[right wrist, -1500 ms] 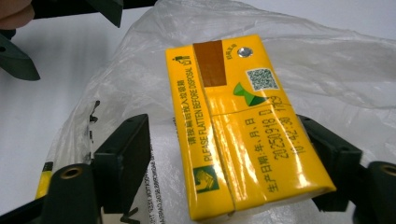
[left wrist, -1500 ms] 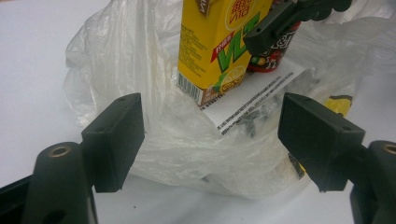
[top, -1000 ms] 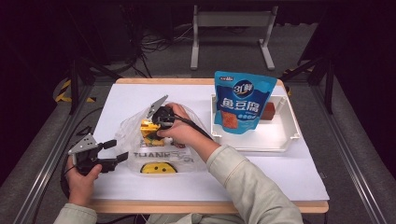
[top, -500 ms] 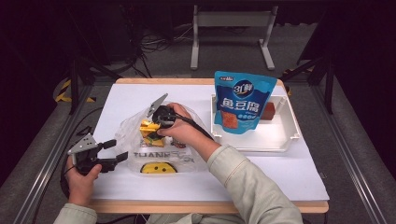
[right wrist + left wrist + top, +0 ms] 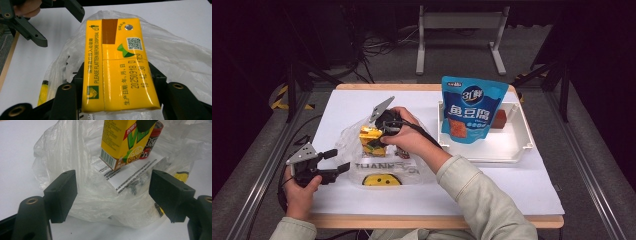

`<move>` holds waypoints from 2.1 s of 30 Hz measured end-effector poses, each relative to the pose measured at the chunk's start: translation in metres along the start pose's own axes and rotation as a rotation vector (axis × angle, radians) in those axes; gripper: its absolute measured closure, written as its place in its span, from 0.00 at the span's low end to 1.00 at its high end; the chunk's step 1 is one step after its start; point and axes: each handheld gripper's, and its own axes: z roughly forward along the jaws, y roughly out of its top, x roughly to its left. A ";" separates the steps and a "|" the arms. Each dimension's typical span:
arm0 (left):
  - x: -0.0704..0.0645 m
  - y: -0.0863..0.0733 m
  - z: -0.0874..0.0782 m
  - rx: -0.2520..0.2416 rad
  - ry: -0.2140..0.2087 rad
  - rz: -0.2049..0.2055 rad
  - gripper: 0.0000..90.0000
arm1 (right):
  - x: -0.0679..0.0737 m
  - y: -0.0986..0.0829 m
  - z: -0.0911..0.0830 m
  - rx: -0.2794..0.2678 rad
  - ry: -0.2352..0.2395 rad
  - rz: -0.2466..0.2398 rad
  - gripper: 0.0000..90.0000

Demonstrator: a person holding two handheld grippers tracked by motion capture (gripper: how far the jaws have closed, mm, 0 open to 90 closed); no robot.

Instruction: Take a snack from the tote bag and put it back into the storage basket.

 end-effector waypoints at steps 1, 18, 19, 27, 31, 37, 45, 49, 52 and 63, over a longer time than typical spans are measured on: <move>0.000 0.000 0.000 0.000 -0.001 -0.003 0.26 | 0.001 0.001 -0.002 -0.003 -0.001 -0.004 0.56; 0.000 0.001 0.002 0.000 -0.003 0.001 0.26 | 0.006 0.012 -0.047 -0.061 0.024 -0.006 0.56; 0.000 0.001 0.002 0.000 -0.003 0.001 0.26 | 0.006 0.012 -0.047 -0.061 0.024 -0.006 0.56; 0.000 0.001 0.002 0.002 -0.004 -0.003 0.26 | 0.009 0.011 -0.072 -0.063 0.021 -0.007 0.56; 0.000 0.001 0.003 0.003 -0.002 0.000 0.26 | 0.009 0.008 -0.086 -0.063 0.009 -0.013 0.56; 0.001 0.001 0.004 0.003 -0.001 0.002 0.26 | 0.009 0.002 -0.105 -0.072 -0.007 -0.002 0.56; 0.001 0.001 0.005 0.008 0.001 0.003 0.26 | 0.010 -0.007 -0.126 -0.070 -0.015 0.002 0.56; 0.001 0.001 0.005 0.009 0.003 0.003 0.26 | 0.009 -0.012 -0.137 -0.076 -0.026 0.012 0.56; 0.001 0.001 0.005 0.012 0.004 0.005 0.26 | 0.008 -0.014 -0.143 -0.072 -0.036 0.016 0.56; 0.000 0.001 0.005 0.013 0.003 0.004 0.26 | 0.005 -0.030 -0.168 -0.070 -0.074 0.042 0.56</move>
